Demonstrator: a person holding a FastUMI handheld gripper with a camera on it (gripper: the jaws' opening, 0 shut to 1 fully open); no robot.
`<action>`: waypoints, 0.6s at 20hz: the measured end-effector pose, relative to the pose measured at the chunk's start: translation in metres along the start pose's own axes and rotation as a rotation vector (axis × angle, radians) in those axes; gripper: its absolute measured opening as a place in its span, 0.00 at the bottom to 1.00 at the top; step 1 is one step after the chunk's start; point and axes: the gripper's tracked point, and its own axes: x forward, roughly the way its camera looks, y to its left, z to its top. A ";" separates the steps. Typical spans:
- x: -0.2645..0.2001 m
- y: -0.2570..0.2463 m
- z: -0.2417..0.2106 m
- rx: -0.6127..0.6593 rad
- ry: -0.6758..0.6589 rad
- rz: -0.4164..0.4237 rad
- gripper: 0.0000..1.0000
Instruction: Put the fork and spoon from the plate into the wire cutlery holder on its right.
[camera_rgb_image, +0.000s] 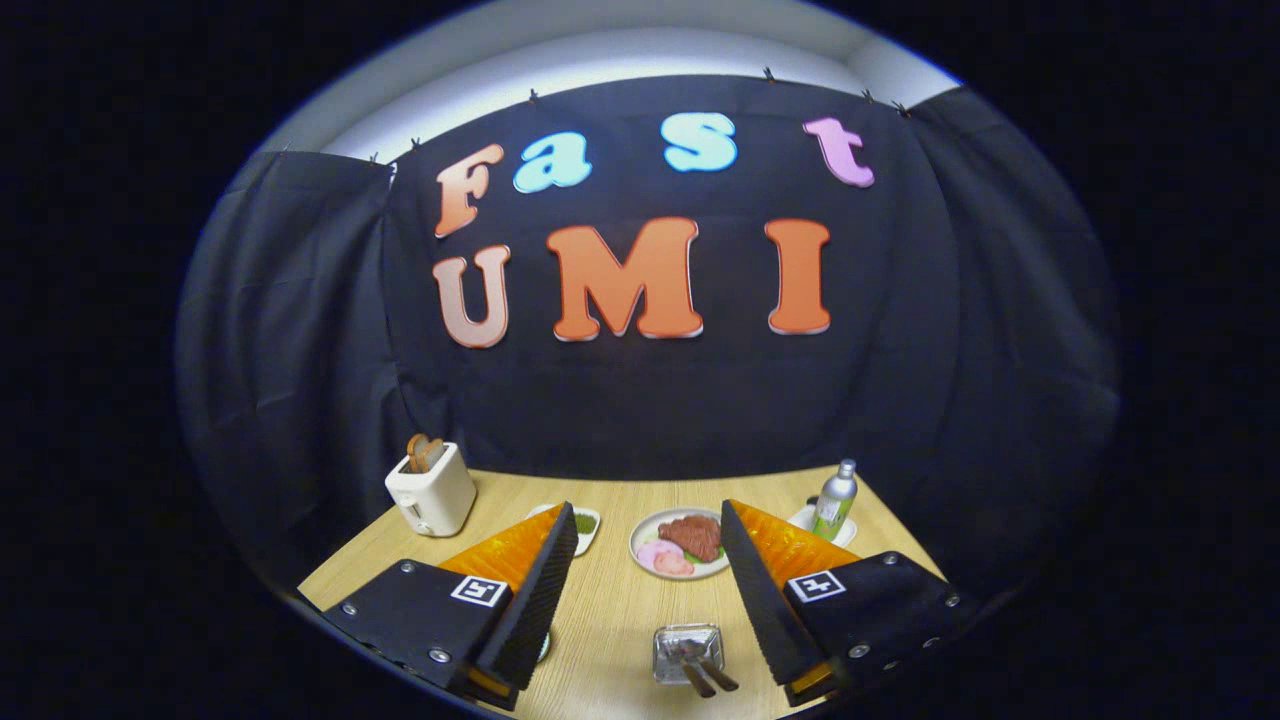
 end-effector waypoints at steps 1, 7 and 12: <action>-0.003 0.003 0.013 -0.030 -0.041 -0.006 0.88; -0.015 0.031 0.043 -0.122 -0.125 0.011 0.96; -0.019 0.042 0.054 -0.109 -0.173 0.019 0.97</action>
